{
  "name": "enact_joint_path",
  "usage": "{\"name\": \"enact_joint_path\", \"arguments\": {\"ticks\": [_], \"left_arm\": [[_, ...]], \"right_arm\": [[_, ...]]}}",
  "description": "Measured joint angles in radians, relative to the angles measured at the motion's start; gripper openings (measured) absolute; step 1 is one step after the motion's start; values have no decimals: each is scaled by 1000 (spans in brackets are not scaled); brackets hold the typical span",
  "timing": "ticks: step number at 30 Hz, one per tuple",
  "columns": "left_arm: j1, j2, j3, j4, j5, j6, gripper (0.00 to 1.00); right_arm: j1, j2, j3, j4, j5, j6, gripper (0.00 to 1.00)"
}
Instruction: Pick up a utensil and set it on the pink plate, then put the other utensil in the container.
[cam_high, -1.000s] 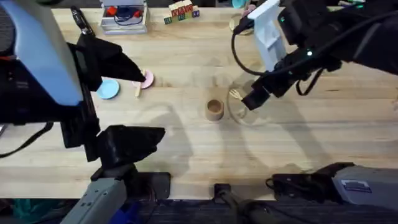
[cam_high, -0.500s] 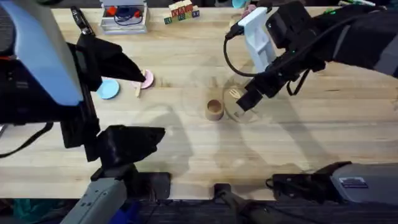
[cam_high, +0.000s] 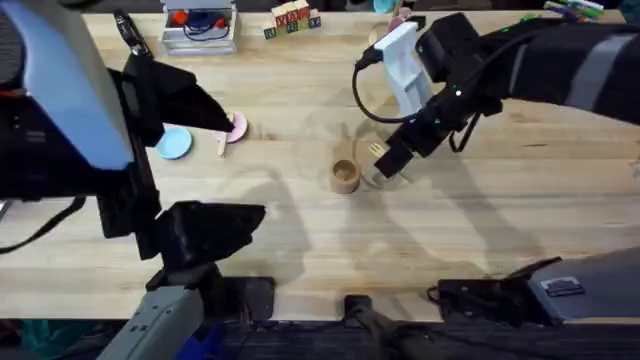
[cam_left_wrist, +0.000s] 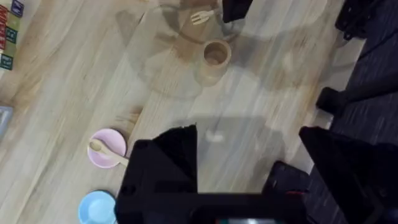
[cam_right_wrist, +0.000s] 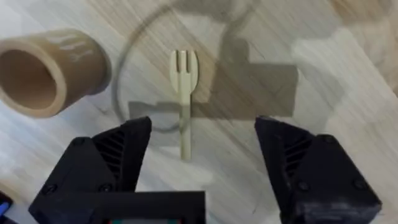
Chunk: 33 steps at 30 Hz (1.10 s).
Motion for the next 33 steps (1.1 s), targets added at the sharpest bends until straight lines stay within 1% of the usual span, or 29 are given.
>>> {"name": "enact_joint_path", "arguments": {"ticks": [5, 9, 11, 16, 21, 28, 33], "left_arm": [[0, 1, 0, 0, 0, 0, 993], [0, 14, 0, -1, 0, 0, 993], [0, 49, 0, 1, -1, 0, 993], [0, 53, 0, 0, -2, 0, 993], [0, 53, 0, 0, -1, 0, 993], [0, 53, 0, 0, -2, 0, 993], [0, 53, 0, 0, -2, 0, 993]], "right_arm": [[0, 40, 0, 26, 2, 0, 996], [0, 41, 0, 31, 2, 0, 996], [0, 45, 0, 56, 1, 0, 996], [2, 46, 0, 58, 2, 9, 996], [22, 46, 0, 59, 27, 20, 996], [71, 51, 0, 68, 76, 27, 996], [73, 51, 0, 68, 77, 27, 996]]}}
